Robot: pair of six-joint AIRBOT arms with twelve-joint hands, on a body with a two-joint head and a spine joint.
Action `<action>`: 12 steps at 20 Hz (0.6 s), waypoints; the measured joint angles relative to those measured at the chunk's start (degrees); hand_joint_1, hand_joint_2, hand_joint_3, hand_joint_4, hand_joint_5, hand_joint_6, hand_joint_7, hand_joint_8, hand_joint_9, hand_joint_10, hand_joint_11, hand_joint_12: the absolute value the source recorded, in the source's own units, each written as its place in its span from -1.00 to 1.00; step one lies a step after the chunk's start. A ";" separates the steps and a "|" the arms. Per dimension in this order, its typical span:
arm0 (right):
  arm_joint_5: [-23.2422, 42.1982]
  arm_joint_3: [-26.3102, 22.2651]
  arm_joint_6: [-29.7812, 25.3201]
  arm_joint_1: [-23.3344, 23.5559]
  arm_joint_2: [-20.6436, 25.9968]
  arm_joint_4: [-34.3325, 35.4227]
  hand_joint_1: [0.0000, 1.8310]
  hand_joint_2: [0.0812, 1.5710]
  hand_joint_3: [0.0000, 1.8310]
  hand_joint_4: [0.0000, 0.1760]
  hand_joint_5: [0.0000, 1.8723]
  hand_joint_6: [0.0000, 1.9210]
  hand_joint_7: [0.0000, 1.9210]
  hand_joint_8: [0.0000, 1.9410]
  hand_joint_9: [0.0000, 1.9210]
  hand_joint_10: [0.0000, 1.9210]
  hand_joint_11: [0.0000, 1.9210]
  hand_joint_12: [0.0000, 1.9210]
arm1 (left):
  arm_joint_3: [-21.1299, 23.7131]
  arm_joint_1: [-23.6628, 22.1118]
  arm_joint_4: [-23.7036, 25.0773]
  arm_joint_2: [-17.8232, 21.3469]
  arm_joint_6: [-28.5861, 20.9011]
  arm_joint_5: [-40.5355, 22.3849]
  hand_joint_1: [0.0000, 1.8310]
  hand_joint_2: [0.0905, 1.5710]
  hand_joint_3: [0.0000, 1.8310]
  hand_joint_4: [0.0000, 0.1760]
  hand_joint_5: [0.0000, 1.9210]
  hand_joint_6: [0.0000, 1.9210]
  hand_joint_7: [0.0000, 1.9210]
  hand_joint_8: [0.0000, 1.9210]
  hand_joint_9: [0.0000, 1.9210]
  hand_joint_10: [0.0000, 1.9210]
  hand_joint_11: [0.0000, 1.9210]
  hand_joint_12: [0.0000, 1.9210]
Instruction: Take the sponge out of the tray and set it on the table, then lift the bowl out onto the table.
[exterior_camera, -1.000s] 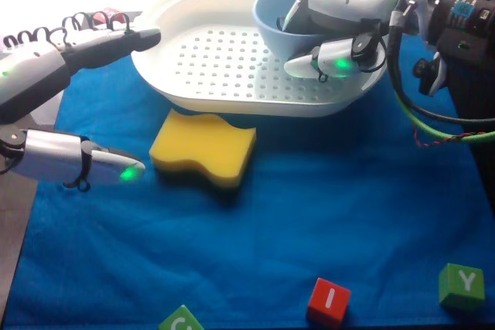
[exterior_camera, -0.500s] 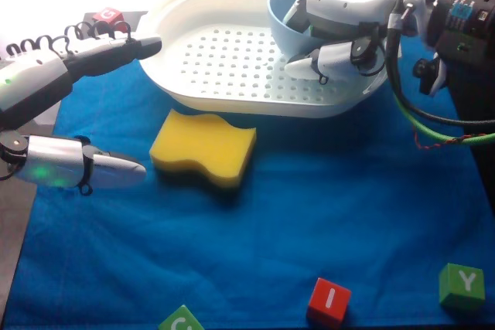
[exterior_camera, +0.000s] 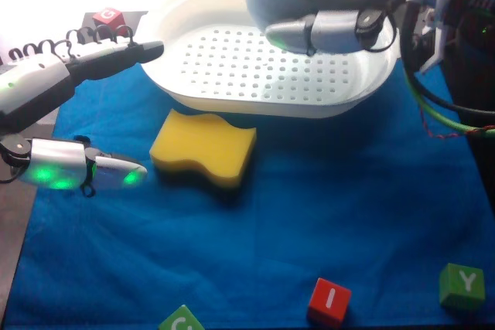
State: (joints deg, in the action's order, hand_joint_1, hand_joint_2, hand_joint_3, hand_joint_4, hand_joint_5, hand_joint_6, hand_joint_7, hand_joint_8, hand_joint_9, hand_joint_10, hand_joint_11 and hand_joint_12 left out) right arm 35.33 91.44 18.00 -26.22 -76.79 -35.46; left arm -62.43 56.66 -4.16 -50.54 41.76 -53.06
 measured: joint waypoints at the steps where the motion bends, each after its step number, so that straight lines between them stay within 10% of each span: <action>1: 0.74 -0.13 0.00 0.00 0.28 0.07 -0.87 1.00 -0.98 -1.00 0.02 0.87 0.35 1.00 0.47 1.00 0.33 1.00 | 0.00 0.07 -0.02 -0.02 0.00 0.04 -0.14 0.07 -1.00 0.54 -0.80 -1.00 -0.87 -1.00 -0.91 -1.00 -0.92 -0.90; 10: 7.58 -8.48 0.04 -0.04 10.08 0.46 -1.00 0.98 -0.99 -1.00 0.05 1.00 0.37 1.00 0.52 1.00 0.57 1.00 | 0.13 2.29 -2.10 -0.09 -0.57 -1.64 -0.21 0.09 -0.99 0.51 -0.82 -1.00 -0.91 -1.00 -0.94 -1.00 -0.96 -0.89; 11: 9.66 -10.32 0.04 -0.61 12.07 0.55 -0.50 0.94 -0.97 -1.00 0.05 1.00 0.56 1.00 0.73 1.00 0.74 1.00 | 0.52 3.06 -2.95 -0.07 -0.70 -2.32 -0.24 0.09 -1.00 0.36 -0.81 -0.99 -0.89 -0.99 -0.93 -0.99 -0.94 -0.88; 12: 10.82 -11.67 0.22 -1.16 13.40 0.44 -0.50 0.94 -0.97 -1.00 0.05 1.00 0.56 1.00 0.73 1.00 0.74 1.00 | 0.76 3.30 -3.13 -0.02 -0.66 -2.47 -0.24 0.09 -1.00 0.36 -0.81 -0.99 -0.89 -0.99 -0.93 -0.99 -0.94 -0.88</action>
State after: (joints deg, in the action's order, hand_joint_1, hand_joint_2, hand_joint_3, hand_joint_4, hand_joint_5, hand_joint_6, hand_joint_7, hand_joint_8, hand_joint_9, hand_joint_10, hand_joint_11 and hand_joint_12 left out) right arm 46.15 79.77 18.22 -27.38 -63.40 -35.03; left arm -61.67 59.96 -7.29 -50.57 41.10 -55.53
